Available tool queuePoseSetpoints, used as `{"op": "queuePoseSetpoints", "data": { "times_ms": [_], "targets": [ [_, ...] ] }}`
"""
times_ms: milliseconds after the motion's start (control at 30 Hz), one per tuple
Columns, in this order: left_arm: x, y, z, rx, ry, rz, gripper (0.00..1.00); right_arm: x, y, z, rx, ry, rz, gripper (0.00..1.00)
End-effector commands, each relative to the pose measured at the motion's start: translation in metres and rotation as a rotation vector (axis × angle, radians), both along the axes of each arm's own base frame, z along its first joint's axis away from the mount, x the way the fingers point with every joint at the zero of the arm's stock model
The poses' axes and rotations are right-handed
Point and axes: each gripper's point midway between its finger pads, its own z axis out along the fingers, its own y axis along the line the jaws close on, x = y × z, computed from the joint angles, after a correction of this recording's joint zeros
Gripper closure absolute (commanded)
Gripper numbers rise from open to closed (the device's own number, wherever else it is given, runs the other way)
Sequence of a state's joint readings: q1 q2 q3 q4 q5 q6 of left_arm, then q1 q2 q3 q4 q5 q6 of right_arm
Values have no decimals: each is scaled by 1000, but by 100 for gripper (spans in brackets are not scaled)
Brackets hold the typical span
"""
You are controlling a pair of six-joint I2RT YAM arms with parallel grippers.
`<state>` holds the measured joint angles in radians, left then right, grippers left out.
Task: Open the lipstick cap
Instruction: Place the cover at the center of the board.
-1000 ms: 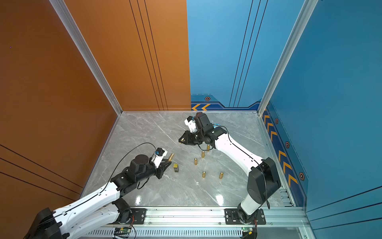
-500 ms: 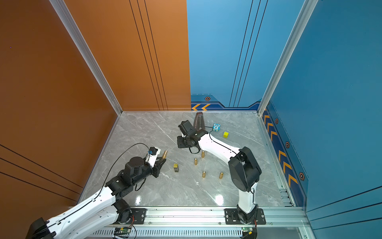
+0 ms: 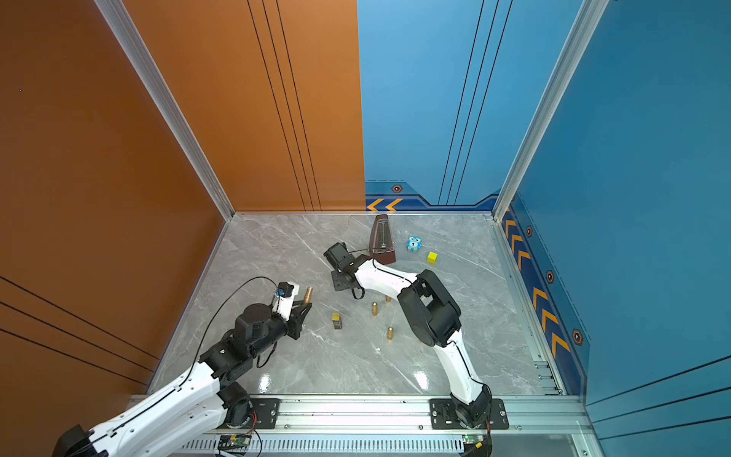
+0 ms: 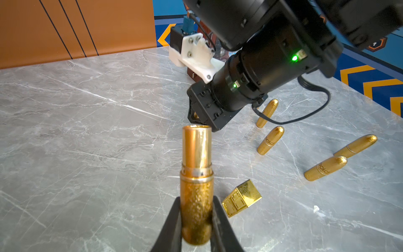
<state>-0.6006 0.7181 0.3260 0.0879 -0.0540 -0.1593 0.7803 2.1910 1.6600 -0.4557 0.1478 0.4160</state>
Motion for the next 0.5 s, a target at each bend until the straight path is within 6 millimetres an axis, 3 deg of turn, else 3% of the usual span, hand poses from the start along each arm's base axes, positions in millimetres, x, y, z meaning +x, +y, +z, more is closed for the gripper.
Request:
{"op": "queuePoseSetpoints", "data": {
  "times_ms": [0,467],
  "targets": [
    [4,7,5,-28,-30,40,100,9,3,-2,-44,-44,10,85],
    [4,11,6,-47,-34,51,100,1,2,-31,-95,-17,56,82]
  ]
}}
